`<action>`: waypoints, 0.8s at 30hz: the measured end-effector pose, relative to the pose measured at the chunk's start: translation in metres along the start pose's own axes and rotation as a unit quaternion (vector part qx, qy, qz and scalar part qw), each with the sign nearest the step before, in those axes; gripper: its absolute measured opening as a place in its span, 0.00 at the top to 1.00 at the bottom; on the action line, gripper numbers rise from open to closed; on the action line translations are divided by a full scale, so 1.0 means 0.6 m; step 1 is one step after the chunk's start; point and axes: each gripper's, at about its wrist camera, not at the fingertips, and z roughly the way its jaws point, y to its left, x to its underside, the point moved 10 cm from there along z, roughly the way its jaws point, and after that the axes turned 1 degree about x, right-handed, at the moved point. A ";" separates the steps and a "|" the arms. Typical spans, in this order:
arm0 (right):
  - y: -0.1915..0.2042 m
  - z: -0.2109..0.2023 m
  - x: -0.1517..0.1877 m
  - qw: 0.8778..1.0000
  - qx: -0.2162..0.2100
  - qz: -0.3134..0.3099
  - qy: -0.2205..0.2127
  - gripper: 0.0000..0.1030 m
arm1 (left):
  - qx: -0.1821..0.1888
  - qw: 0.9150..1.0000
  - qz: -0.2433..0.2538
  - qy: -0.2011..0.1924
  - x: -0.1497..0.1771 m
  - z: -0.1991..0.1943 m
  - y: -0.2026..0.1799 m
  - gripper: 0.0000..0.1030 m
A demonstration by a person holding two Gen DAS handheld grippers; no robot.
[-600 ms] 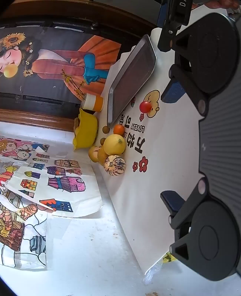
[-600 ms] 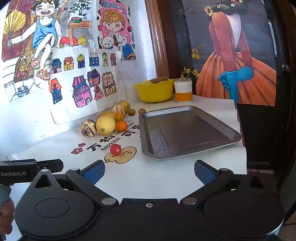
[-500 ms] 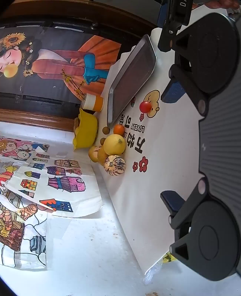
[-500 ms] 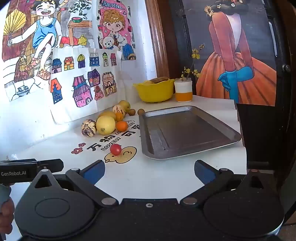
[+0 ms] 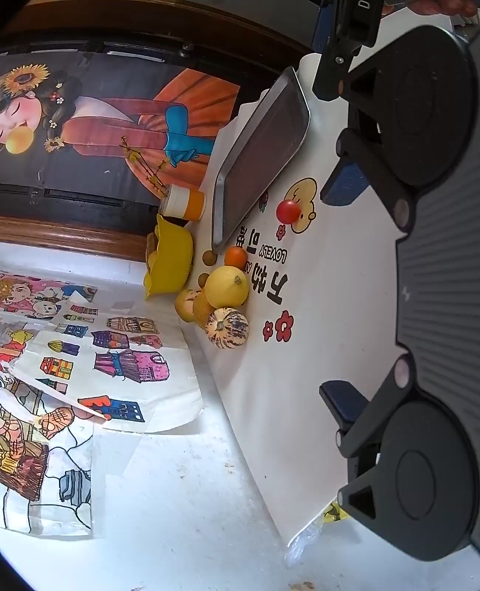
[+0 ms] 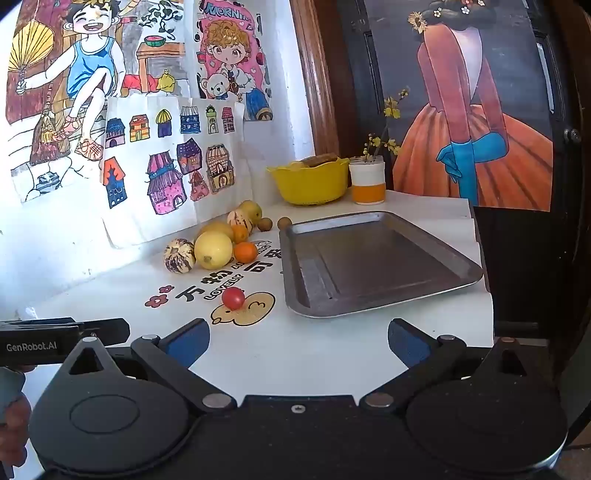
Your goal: Organize fruits
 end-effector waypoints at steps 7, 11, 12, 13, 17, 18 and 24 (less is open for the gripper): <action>0.001 0.000 0.001 1.000 -0.001 0.001 0.000 0.00 | 0.000 1.000 0.001 0.000 0.000 0.000 0.000 0.00; 0.001 0.000 0.003 1.000 -0.001 0.001 0.000 0.00 | 0.000 1.000 0.000 0.000 0.000 0.000 -0.001 0.00; 0.001 0.001 0.005 1.000 -0.002 0.001 0.000 0.00 | 0.000 1.000 0.000 0.001 0.001 0.000 -0.001 0.00; 0.001 0.001 0.006 1.000 -0.001 0.001 0.000 0.00 | 0.000 1.000 0.000 0.001 0.001 0.000 -0.001 0.00; 0.001 0.002 0.012 1.000 -0.002 0.001 0.000 0.00 | 0.000 1.000 0.000 0.001 0.001 0.001 0.001 0.01; 0.002 0.002 0.014 1.000 -0.002 0.001 0.000 0.00 | 0.000 1.000 0.000 0.001 0.001 0.001 0.001 0.00; 0.002 0.003 0.018 1.000 -0.002 0.002 0.001 0.00 | 0.000 1.000 0.000 0.002 0.002 0.003 0.002 0.00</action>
